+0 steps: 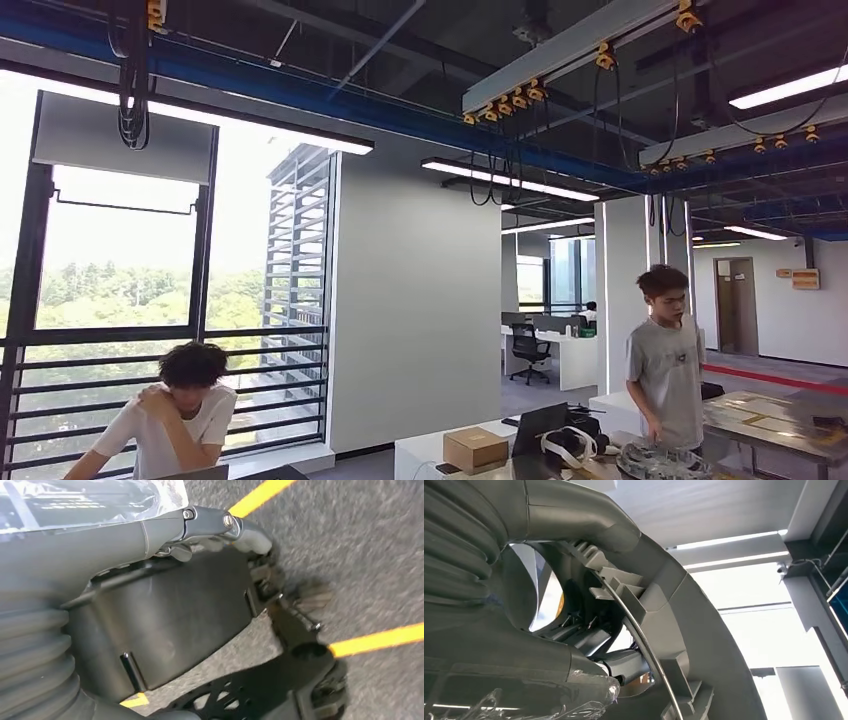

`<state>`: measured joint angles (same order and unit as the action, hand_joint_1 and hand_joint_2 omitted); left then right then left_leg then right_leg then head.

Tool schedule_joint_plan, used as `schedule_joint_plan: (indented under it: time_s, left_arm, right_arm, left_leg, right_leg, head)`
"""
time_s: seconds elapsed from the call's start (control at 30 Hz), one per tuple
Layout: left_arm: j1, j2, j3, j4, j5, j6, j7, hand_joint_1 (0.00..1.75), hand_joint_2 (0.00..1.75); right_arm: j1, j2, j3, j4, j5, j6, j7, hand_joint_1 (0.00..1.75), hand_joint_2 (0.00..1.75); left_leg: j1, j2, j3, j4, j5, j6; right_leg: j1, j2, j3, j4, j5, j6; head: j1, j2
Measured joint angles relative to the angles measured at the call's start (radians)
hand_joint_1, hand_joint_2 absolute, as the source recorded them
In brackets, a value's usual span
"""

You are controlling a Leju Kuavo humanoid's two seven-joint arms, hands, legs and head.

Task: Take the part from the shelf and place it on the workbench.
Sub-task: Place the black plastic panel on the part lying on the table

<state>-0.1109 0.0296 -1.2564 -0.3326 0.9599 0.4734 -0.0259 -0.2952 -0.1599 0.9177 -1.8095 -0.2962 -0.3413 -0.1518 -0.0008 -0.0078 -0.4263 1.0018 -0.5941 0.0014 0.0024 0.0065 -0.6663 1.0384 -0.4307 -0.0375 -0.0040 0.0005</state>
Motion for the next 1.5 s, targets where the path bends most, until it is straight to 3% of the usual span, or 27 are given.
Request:
schedule_joint_plan:
  time_s: [0.07,0.17,0.23,0.27,0.33,0.4,0.47,0.57,0.63,0.7,0.73,0.77,0.83,0.87,0.9,0.97,1.07,1.13,1.2,1.23,1.27,1.3,1.37,1.43,1.5]
  left_arm:
    - [-0.001,0.001,0.0,0.0,0.0,0.001,0.0,0.0,1.75]
    - [-0.002,0.001,0.0,0.0,0.0,0.001,-0.002,0.0,1.75]
    - [-0.003,0.001,0.0,0.0,-0.001,0.001,-0.003,0.0,1.75]
    - [-0.003,0.001,0.0,0.0,-0.001,0.001,-0.004,0.0,1.75]
    - [-0.003,0.001,0.0,0.0,-0.001,0.001,-0.003,0.0,1.75]
    - [-0.001,0.001,0.0,0.0,0.0,0.001,-0.003,0.0,1.75]
    - [-0.002,0.001,0.0,0.0,0.0,0.001,-0.004,0.0,1.75]
    - [-0.004,0.0,0.0,0.0,0.0,0.001,-0.003,0.0,1.75]
    - [-0.003,-0.001,0.0,0.0,0.0,0.001,-0.002,0.0,1.75]
    - [-0.002,-0.001,0.0,0.0,0.0,0.001,-0.002,0.0,1.75]
    - [-0.001,-0.001,0.0,0.0,0.0,0.001,-0.002,0.0,1.75]
    - [-0.001,-0.001,0.0,0.0,0.0,0.001,-0.002,0.0,1.75]
    - [0.0,-0.001,0.0,0.0,0.0,0.001,-0.002,0.0,1.75]
    - [0.0,-0.001,0.0,0.0,0.0,0.001,-0.002,0.0,1.75]
    - [0.0,-0.001,0.0,0.0,0.0,0.001,-0.002,0.0,1.75]
    - [0.001,-0.001,-0.001,0.0,0.0,0.0,-0.001,0.0,1.75]
    - [0.0,0.001,-0.001,0.001,0.002,0.001,0.0,0.0,1.75]
    - [-0.001,0.001,-0.001,0.001,0.004,0.001,0.0,0.0,1.75]
    - [-0.004,0.001,-0.001,0.001,0.004,0.002,-0.003,0.0,1.75]
    - [-0.006,0.0,0.0,0.0,0.004,0.002,-0.004,0.0,1.75]
    - [-0.008,0.0,0.0,0.0,0.004,0.002,-0.005,0.0,1.75]
    - [-0.009,0.0,0.0,0.0,0.005,0.002,-0.005,0.0,1.75]
    - [-0.007,0.0,0.0,0.001,0.007,0.002,-0.004,0.0,1.75]
    - [-0.005,0.001,0.0,0.001,0.008,0.002,-0.003,0.0,1.75]
    - [-0.005,0.0,0.0,0.001,0.009,0.002,-0.004,0.0,1.75]
  right_arm:
    - [0.0,0.002,0.0,0.0,-0.001,0.0,0.0,1.75,1.75]
    - [0.001,0.003,0.0,0.0,-0.001,0.0,-0.001,1.75,1.75]
    - [0.004,0.003,0.0,0.0,-0.001,0.0,-0.001,1.75,1.75]
    - [0.005,0.003,0.0,0.0,-0.001,0.0,-0.001,1.75,1.75]
    - [0.007,0.004,0.0,0.0,-0.002,0.0,-0.001,1.75,1.75]
    - [0.007,0.004,0.0,0.001,-0.002,0.0,-0.001,1.75,1.75]
    - [0.007,0.004,0.0,0.002,-0.003,0.0,-0.002,1.75,1.75]
    - [0.008,0.005,-0.001,0.002,-0.004,0.0,-0.002,1.75,1.75]
    - [0.007,0.005,-0.001,0.002,-0.004,0.0,-0.002,1.75,1.75]
    - [0.01,0.004,-0.002,0.002,-0.004,0.0,-0.003,1.75,1.75]
    - [0.013,0.004,-0.001,0.002,-0.004,0.0,-0.003,1.75,1.75]
    - [0.015,0.004,-0.001,0.002,-0.004,0.0,-0.003,1.75,1.75]
    - [0.018,0.003,-0.002,0.002,-0.004,0.0,-0.002,1.75,1.75]
    - [0.018,0.003,-0.002,0.003,-0.004,0.0,-0.003,1.75,1.75]
    - [0.017,0.003,-0.002,0.004,-0.004,0.0,-0.003,1.75,1.75]
    - [0.018,0.003,-0.002,0.005,-0.004,0.0,-0.003,1.75,1.75]
    - [0.019,0.004,-0.003,0.005,-0.004,0.0,-0.003,1.75,1.75]
    - [0.017,0.006,-0.003,0.005,-0.004,0.0,-0.003,1.75,1.75]
    - [0.017,0.006,-0.003,0.005,-0.004,0.0,-0.004,1.75,1.75]
    - [0.017,0.005,-0.003,0.005,-0.004,0.0,-0.004,1.75,1.75]
    - [0.018,0.005,-0.003,0.006,-0.004,0.0,-0.003,1.75,1.75]
    - [0.018,0.006,-0.002,0.006,-0.004,0.0,-0.003,1.75,1.75]
    - [0.018,0.006,-0.002,0.006,-0.004,0.0,-0.003,1.75,1.75]
    - [0.018,0.007,-0.003,0.007,-0.004,0.001,-0.003,1.75,1.75]
    - [0.018,0.007,-0.003,0.008,-0.004,0.002,-0.003,1.75,1.75]
  left_leg:
    - [0.001,0.001,-0.005,0.039,-0.008,-0.009]
    - [0.006,0.002,-0.104,0.199,-0.064,-0.024]
    - [0.007,0.002,-0.165,0.254,-0.09,-0.029]
    - [0.008,0.002,-0.174,0.236,-0.071,-0.029]
    - [0.007,0.002,-0.166,0.139,0.029,-0.023]
    - [0.0,0.004,-0.16,0.062,0.088,-0.011]
    - [-0.006,0.006,-0.157,0.04,0.088,0.006]
    - [-0.001,0.005,-0.129,0.022,0.092,0.025]
    - [0.002,0.005,-0.117,0.019,0.086,0.032]
    - [0.001,0.004,-0.111,0.019,0.077,0.036]
    - [0.001,0.003,-0.106,0.019,0.07,0.036]
    - [0.001,0.003,-0.097,0.019,0.063,0.035]
    - [0.001,0.001,-0.075,0.019,0.045,0.03]
    - [0.001,0.002,-0.064,0.018,0.037,0.026]
    - [0.001,0.002,-0.059,0.017,0.03,0.021]
    - [0.0,0.004,-0.054,0.017,0.022,0.008]
    - [-0.002,0.006,-0.051,0.038,0.009,-0.006]
    - [0.001,0.006,-0.092,0.119,-0.025,-0.016]
    - [0.003,0.006,-0.167,0.239,-0.065,-0.024]
    - [0.004,0.006,-0.196,0.275,-0.069,-0.025]
    - [0.004,0.006,-0.209,0.279,-0.051,-0.025]
    - [0.004,0.006,-0.207,0.248,-0.011,-0.023]
    - [0.001,0.006,-0.184,0.145,0.084,-0.012]
    - [-0.007,0.007,-0.171,0.073,0.111,0.002]
    - [-0.013,0.007,-0.166,0.043,0.101,0.013]
  right_leg:
    - [-0.006,0.0,0.024,-0.009,-0.01,-0.009]
    - [-0.008,0.0,0.049,-0.014,-0.03,-0.016]
    - [-0.008,0.0,0.067,-0.014,-0.047,-0.016]
    - [-0.008,0.001,0.081,-0.013,-0.057,-0.015]
    - [-0.008,0.001,0.11,-0.014,-0.078,-0.011]
    - [-0.007,0.001,0.128,-0.013,-0.094,-0.002]
    - [-0.006,0.001,0.139,-0.008,-0.103,0.01]
    - [-0.007,-0.001,0.135,0.026,-0.118,0.025]
    - [-0.009,-0.001,0.083,0.114,-0.156,0.035]
    - [-0.01,-0.001,0.002,0.225,-0.191,0.04]
    - [-0.01,-0.001,-0.028,0.253,-0.188,0.041]
    - [-0.01,-0.001,-0.039,0.246,-0.163,0.04]
    - [-0.009,-0.002,-0.018,0.147,-0.071,0.035]
    - [-0.006,-0.002,-0.005,0.098,-0.04,0.032]
    - [-0.003,-0.003,0.008,0.052,-0.027,0.027]
    - [0.003,-0.004,0.014,0.024,-0.037,0.015]
    - [-0.005,-0.003,0.038,0.006,-0.044,-0.003]
    - [-0.009,-0.003,0.058,-0.004,-0.051,-0.01]
    - [-0.009,-0.003,0.07,-0.006,-0.061,-0.014]
    - [-0.008,-0.003,0.077,-0.006,-0.067,-0.014]
    - [-0.008,-0.002,0.086,-0.006,-0.073,-0.014]
    - [-0.008,-0.001,0.098,-0.006,-0.08,-0.013]
    - [-0.007,0.0,0.121,-0.007,-0.094,-0.009]
    - [-0.008,0.0,0.129,-0.008,-0.103,-0.001]
    - [-0.007,-0.001,0.128,-0.009,-0.109,0.012]
  head:
    - [0.004,0.0]
    - [0.009,0.0]
    - [0.01,0.0]
    - [0.011,0.0]
    - [0.013,0.0]
    - [0.014,0.0]
    - [0.013,0.001]
    - [0.01,0.0]
    - [0.007,0.0]
    - [0.003,0.0]
    - [0.002,0.0]
    - [0.001,0.0]
    - [0.0,0.0]
    - [0.002,0.0]
    - [0.003,0.0]
    - [0.003,0.0]
    - [0.002,0.0]
    - [0.007,0.0]
    - [0.01,0.0]
    - [0.011,0.0]
    - [0.012,0.0]
    - [0.013,0.0]
    - [0.013,0.0]
    - [0.015,0.0]
    - [0.015,0.0]
